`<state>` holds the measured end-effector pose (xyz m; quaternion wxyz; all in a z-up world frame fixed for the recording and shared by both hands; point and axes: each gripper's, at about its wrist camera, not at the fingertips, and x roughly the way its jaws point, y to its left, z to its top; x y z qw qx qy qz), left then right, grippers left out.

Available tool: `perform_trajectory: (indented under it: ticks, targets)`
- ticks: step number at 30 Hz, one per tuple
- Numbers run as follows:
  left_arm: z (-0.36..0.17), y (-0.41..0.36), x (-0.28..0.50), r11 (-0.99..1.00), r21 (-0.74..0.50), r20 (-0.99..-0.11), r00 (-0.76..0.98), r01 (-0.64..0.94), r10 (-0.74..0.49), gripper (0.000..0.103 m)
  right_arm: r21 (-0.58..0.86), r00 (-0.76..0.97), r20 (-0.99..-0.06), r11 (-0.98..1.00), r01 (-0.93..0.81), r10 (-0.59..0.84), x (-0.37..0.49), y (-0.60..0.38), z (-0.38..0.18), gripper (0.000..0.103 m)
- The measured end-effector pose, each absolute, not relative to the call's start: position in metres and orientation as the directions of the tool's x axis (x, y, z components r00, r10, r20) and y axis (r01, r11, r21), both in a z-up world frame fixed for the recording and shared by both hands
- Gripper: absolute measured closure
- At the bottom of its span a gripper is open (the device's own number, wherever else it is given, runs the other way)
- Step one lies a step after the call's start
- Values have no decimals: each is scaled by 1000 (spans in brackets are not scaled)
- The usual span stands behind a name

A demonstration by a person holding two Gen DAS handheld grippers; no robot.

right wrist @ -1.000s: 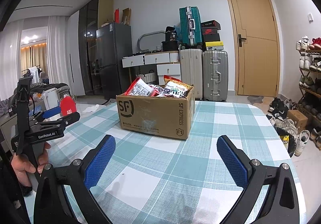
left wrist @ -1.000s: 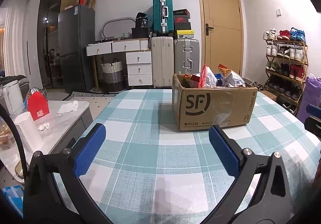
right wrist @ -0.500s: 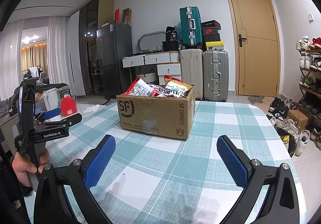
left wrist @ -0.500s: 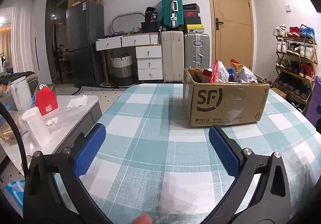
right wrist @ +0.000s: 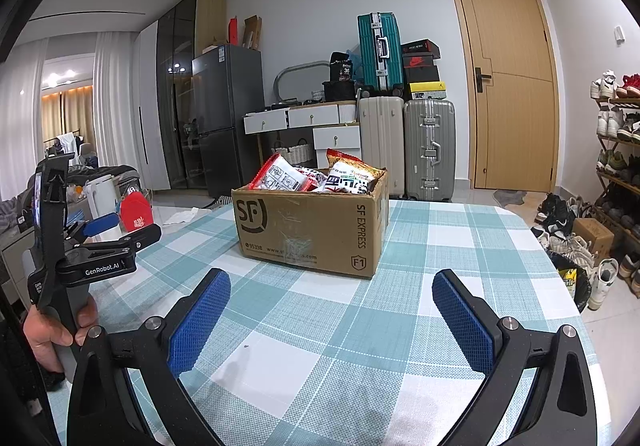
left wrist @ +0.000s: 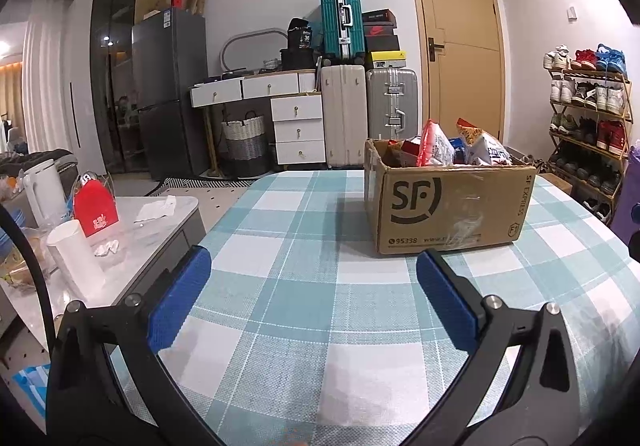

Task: Organize snacks

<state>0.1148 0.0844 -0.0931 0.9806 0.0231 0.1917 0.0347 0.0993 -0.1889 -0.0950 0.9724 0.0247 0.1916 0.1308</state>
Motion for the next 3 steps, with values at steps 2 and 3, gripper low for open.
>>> perform_trajectory:
  ticks: [2,3]
  targets:
    - [-93,86,115,997,55,-372,925,-58,74,0,97,892,-366,964,-246,264,99,-188,-95,0]
    - [-93,86,115,997,53,-375,924,-58,73,0,97,892,-367,965,-245,263,100,-189,-95,0]
